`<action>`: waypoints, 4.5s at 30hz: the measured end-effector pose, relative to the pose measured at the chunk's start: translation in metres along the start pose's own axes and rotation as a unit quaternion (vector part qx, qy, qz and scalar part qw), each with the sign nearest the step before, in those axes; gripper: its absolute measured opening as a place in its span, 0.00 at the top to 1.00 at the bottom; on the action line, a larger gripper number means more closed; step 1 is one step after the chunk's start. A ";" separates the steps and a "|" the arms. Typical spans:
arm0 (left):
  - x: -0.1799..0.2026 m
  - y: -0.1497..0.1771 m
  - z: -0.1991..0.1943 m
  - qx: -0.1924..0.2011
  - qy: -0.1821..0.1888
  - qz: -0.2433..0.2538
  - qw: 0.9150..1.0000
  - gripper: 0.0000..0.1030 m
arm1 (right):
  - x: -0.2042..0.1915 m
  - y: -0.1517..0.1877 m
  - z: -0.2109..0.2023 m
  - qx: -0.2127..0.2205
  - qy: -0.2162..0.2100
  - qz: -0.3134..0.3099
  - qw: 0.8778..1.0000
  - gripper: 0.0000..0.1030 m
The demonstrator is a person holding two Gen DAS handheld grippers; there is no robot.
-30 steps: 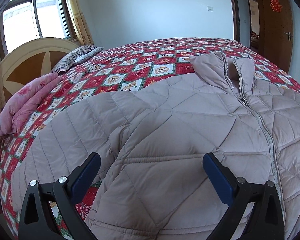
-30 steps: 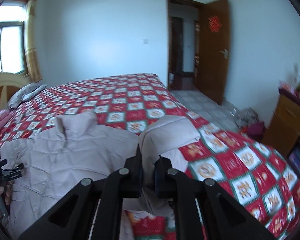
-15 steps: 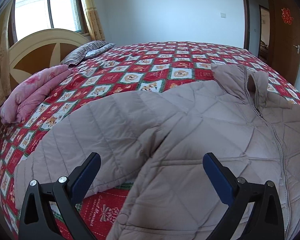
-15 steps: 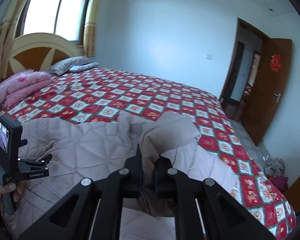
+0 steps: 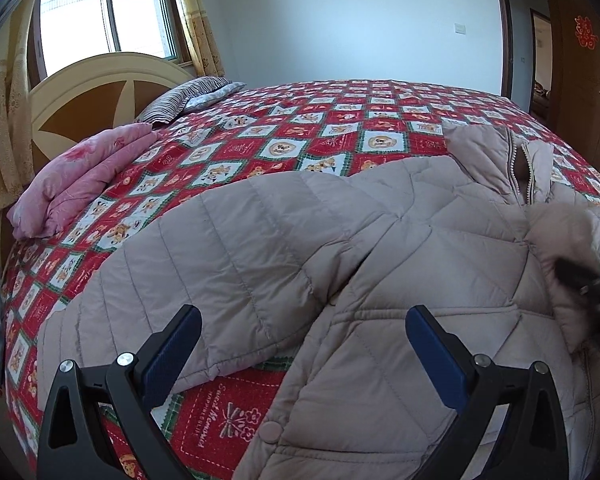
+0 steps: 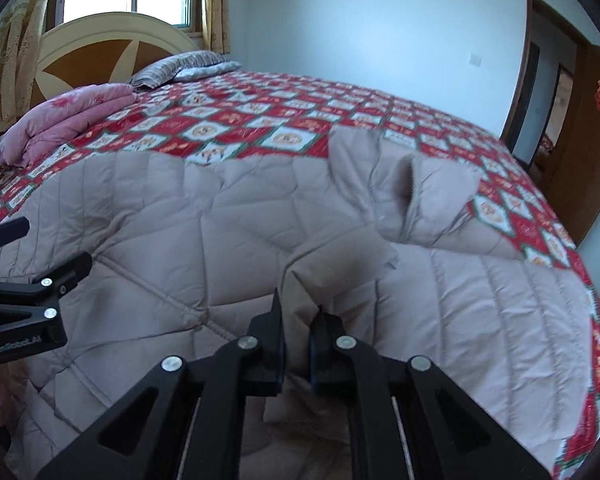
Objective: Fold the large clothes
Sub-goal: 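Fold the held sleeve with the right tool across the jacket body, then open the right tool, release the sleeve and press it flat, then grasp the other jacket sleeve cuff with the left tool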
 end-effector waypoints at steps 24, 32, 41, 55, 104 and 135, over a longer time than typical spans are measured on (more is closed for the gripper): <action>0.136 -0.048 0.013 0.070 -0.070 0.106 0.989 0.01 | 0.236 0.045 -0.069 0.028 0.116 0.240 0.963 0.43; 0.119 -0.025 0.054 0.002 -0.028 0.055 0.998 0.01 | 0.233 0.067 -0.047 0.013 0.130 0.212 0.969 0.42; 0.116 -0.019 0.058 -0.006 -0.022 0.036 0.999 0.01 | 0.229 0.078 -0.029 -0.015 0.149 0.182 0.972 0.42; 0.110 -0.014 0.062 -0.019 -0.021 0.030 0.999 0.01 | 0.223 0.082 -0.014 -0.054 0.202 0.119 0.971 0.41; 0.066 -0.029 0.027 -0.005 -0.013 0.028 1.000 0.01 | 0.135 0.062 0.014 -0.050 0.123 0.073 0.989 0.25; -0.283 0.089 0.062 -0.097 -0.129 -0.129 0.978 0.90 | 0.133 0.060 0.010 -0.040 0.144 0.060 0.987 0.24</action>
Point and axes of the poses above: each gripper's, at about its wrist camera, not at the fingertips, and z roughly the way its jaws point, x to its right, y to its underside, the point moved 10 cm from there along z, roughly the way its jaws point, and after that the axes turned 5 degrees about -y, right-handed, at the moved point
